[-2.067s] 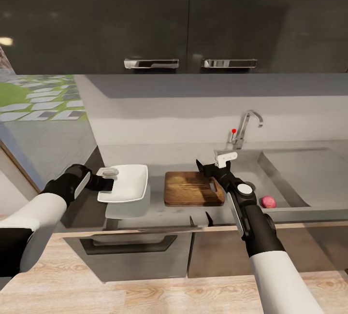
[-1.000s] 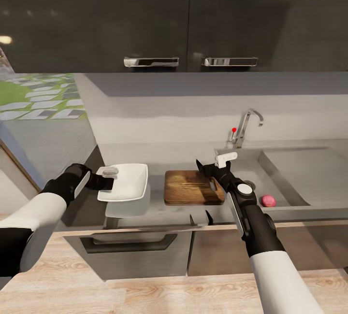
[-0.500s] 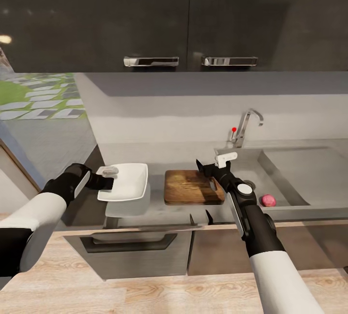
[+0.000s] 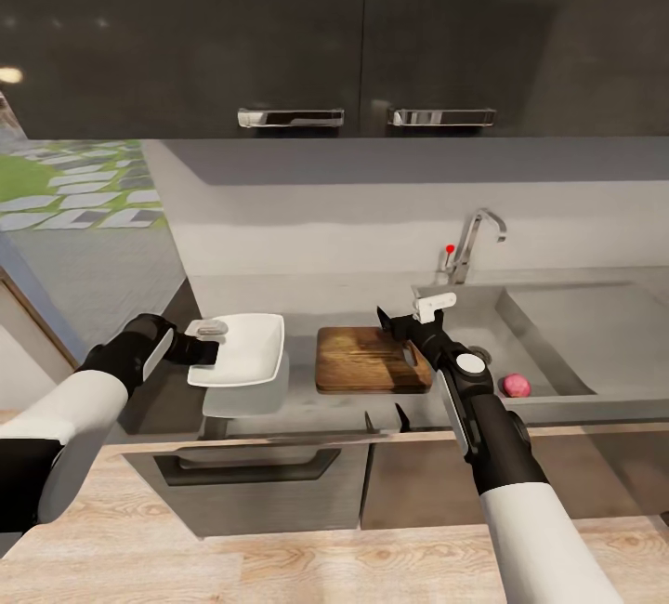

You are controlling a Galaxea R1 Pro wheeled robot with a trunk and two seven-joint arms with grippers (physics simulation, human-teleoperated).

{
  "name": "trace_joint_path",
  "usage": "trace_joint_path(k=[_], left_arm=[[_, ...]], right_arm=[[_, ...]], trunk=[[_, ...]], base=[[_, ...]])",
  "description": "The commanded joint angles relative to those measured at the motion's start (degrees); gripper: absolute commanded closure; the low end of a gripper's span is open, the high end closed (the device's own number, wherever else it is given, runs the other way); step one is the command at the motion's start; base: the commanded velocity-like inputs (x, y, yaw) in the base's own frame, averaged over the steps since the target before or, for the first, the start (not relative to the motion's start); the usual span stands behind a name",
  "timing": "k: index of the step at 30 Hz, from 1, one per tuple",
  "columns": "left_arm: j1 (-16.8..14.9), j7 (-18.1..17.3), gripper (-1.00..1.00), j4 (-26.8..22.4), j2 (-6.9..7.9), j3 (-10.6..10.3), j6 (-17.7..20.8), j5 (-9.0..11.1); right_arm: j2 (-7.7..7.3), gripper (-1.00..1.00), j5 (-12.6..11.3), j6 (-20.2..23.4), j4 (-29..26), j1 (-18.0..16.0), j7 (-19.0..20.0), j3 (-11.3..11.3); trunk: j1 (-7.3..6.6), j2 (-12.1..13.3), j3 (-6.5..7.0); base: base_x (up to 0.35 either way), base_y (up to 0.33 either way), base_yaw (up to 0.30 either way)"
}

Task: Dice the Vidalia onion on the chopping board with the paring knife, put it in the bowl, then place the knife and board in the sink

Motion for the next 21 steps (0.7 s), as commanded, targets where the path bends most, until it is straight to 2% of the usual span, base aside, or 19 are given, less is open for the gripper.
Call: trace_joint_path(k=[1,16,17,21], left_arm=[[0.0,-0.2,1.0,0.8,0.04,-0.4,0.2,0.0],[0.0,-0.2,1.0,0.8,-0.05,-0.4,0.2,0.0],[0.0,-0.2,-1.0,0.8,-0.05,-0.4,0.2,0.0],[0.0,-0.2,-1.0,0.8,-0.05,-0.4,0.2,0.0]], right_arm=[[0.04,-1.0,0.6,0.3,-0.1,0.0,0.3,-0.1],[0.04,-1.0,0.6,0.2,-0.1,-0.1,0.3,-0.1],[0.04,-1.0,0.6,0.3,-0.1,-0.1,0.3,-0.1],[0.04,-1.0,0.6,0.3,-0.1,-0.1,0.3,-0.1]], trunk=[[0.33,-0.1,-0.14],[0.33,-0.1,-0.39],[0.33,-0.1,-0.39],[0.33,-0.1,-0.4]], base=[[0.0,0.0,0.0],[0.0,0.0,0.0],[0.0,0.0,0.0],[0.0,0.0,0.0]])
